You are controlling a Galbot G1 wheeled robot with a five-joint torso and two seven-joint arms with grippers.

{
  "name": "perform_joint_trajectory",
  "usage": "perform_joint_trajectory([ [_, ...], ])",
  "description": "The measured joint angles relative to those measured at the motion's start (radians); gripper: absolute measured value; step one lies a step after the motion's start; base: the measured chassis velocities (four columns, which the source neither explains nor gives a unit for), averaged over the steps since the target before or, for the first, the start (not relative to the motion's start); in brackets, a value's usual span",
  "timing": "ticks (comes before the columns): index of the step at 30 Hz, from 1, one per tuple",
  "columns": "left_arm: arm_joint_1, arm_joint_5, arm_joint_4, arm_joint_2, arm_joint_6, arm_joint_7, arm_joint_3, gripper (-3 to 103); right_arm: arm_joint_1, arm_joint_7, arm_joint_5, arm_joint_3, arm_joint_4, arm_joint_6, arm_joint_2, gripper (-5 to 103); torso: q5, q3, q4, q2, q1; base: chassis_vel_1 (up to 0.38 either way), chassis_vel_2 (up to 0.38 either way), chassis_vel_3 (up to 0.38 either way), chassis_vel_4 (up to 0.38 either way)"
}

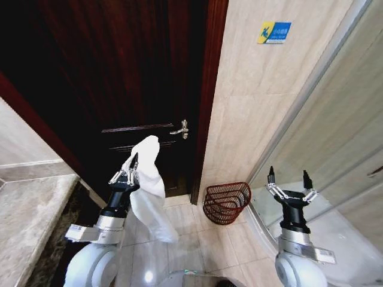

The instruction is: Discard the used towel into the hamper.

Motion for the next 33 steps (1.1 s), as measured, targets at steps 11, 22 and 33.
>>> perform_joint_trajectory([
  [11,0.001,-0.001,0.000,0.001,-0.005,0.003,0.002,2,-0.004,0.000,-0.003,0.001,0.000,0.018,0.002,100,0.0000,0.000,0.0002,0.000,0.000,-0.053,-0.057,0.065,0.068],
  [22,-0.009,0.020,0.027,0.016,-0.008,-0.003,0.014,2,-0.003,-0.003,-0.023,0.003,-0.006,0.045,0.006,100,-0.0001,0.000,0.0001,0.000,0.000,-0.005,-0.004,0.003,0.002],
  [33,-0.018,0.012,0.050,0.020,-0.014,0.031,0.033,2,-0.011,-0.011,-0.080,0.008,-0.008,0.063,0.023,100,0.0000,0.000,0.0001,0.000,0.000,0.000,0.000,0.000,0.000],
])
